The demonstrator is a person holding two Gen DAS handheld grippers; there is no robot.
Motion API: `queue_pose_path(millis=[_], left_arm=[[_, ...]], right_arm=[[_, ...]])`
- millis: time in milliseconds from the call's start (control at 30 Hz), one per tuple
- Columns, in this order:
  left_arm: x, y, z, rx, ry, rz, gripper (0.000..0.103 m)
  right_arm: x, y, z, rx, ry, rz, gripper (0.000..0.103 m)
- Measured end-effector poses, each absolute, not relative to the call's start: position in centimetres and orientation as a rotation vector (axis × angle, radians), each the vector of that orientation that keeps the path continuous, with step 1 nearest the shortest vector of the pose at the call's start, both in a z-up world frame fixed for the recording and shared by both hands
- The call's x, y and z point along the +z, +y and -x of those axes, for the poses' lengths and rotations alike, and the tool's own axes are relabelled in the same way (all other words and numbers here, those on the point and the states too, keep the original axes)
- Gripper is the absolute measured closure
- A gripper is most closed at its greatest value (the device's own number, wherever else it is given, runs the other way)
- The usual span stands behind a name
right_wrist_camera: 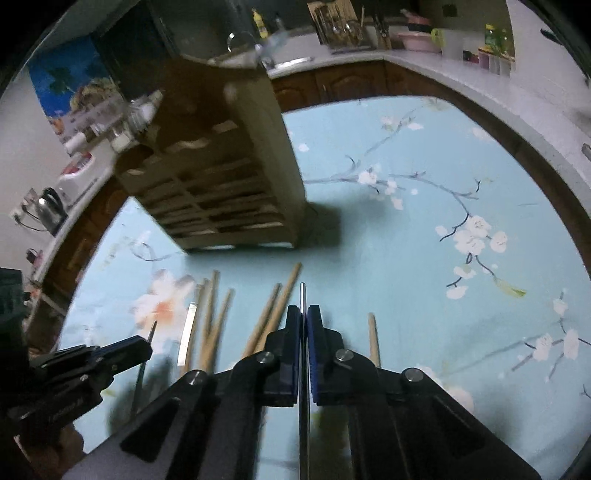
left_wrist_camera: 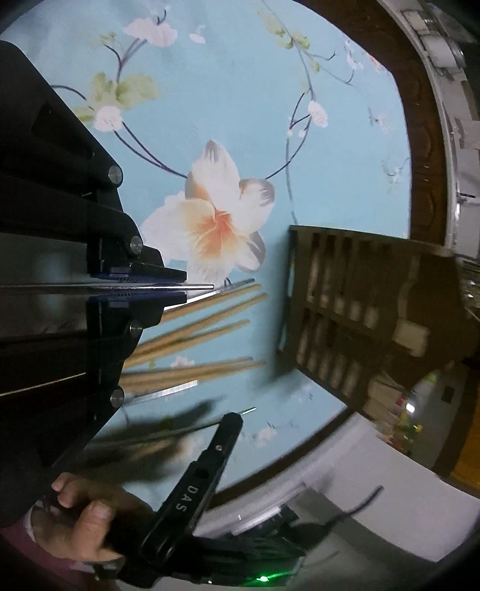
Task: Organize utensils
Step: 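Lift both held metal utensils and carry them above the wooden holder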
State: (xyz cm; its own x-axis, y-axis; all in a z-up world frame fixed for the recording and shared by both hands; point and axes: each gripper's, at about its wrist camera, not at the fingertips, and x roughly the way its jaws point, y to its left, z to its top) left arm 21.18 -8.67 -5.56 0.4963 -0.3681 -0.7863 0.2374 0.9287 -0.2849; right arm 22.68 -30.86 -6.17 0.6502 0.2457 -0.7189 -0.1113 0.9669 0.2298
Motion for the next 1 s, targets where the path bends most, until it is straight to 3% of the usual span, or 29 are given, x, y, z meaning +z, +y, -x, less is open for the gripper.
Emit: queue_pose_path(millis=[500, 1000], left_arm=[[4.1, -5.0, -14.4, -0.427, 0.76, 0.192, 0.1], [7.5, -3.5, -12.5, -0.44, 0.672, 0.219, 0.1]], right_arm=[[2.5, -30.6, -14.1, 0.292, 0.617, -0.188, 0.099], [6.5, -30.8, -11.7, 0.313, 0.506, -0.164, 0.1]])
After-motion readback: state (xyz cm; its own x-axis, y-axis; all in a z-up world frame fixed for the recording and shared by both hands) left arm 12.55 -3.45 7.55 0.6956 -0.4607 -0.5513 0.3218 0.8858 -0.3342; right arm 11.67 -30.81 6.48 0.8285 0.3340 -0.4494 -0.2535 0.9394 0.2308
